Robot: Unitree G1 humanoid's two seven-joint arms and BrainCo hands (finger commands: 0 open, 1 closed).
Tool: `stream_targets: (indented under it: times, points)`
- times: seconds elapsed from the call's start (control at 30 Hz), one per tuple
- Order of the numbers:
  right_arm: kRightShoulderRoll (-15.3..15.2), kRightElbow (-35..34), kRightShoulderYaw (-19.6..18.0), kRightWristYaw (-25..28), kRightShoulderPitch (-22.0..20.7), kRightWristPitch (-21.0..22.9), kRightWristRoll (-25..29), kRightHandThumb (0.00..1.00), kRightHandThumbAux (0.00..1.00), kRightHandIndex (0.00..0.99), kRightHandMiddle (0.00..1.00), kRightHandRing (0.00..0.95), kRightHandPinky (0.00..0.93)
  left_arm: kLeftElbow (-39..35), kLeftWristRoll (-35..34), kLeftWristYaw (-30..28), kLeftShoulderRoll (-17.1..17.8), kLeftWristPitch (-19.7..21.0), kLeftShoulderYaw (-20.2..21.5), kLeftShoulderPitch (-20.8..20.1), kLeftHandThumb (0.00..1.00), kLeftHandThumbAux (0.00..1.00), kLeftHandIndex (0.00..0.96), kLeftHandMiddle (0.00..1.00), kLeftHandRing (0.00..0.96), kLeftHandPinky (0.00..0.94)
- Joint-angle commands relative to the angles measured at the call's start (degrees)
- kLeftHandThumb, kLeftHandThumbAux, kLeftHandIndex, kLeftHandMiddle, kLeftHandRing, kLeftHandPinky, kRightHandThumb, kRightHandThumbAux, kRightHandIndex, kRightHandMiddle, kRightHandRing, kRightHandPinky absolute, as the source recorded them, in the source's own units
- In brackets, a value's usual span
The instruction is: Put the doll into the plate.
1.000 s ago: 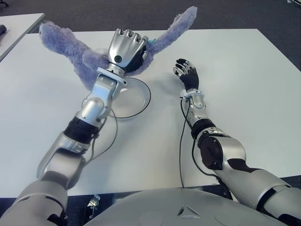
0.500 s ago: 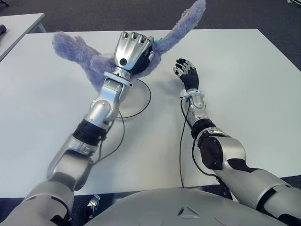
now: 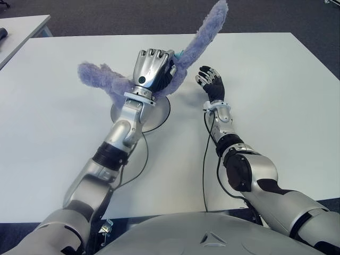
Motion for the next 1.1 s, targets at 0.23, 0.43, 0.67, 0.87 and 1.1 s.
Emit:
stream_targets:
  times: [0.23,0.43,0.67,0.87,1.1]
  points:
    - [4.49,7.22,-1.44,0.29,13.77,2.7,1.38,0.407,0.892,0.245,0.222,0.171,0.158,3.99,-4.72,3.12,-0.78,-2.16,1.2,2.97,0.741,0.697,0.441,0.848,0.847,0.87]
    - [4.6,7.18,-1.67,0.24,13.74,2.78,1.65,0.426,0.896,0.252,0.219,0.171,0.146,5.13,-6.53,4.05,-1.73,-2.5,1.46,4.35,0.742,0.697,0.441,0.849,0.845,0.863]
    - [4.6,7.16,-1.71,0.11,13.74,2.81,1.69,0.424,0.902,0.251,0.222,0.173,0.142,6.49,-6.74,5.94,-2.17,-2.68,1.33,4.71,0.742,0.696,0.441,0.849,0.845,0.859]
    - [4.46,7.18,-1.47,0.05,13.7,3.09,1.44,0.427,0.897,0.251,0.221,0.171,0.15,6.79,-7.02,7.36,-2.89,-2.35,1.53,6.0,0.742,0.697,0.441,0.849,0.845,0.849]
    - [4.43,7.21,-1.21,-0.53,13.66,3.4,1.13,0.426,0.896,0.253,0.224,0.178,0.166,6.51,-7.21,8.32,-3.12,-2.77,1.71,6.94,0.743,0.696,0.441,0.85,0.846,0.861]
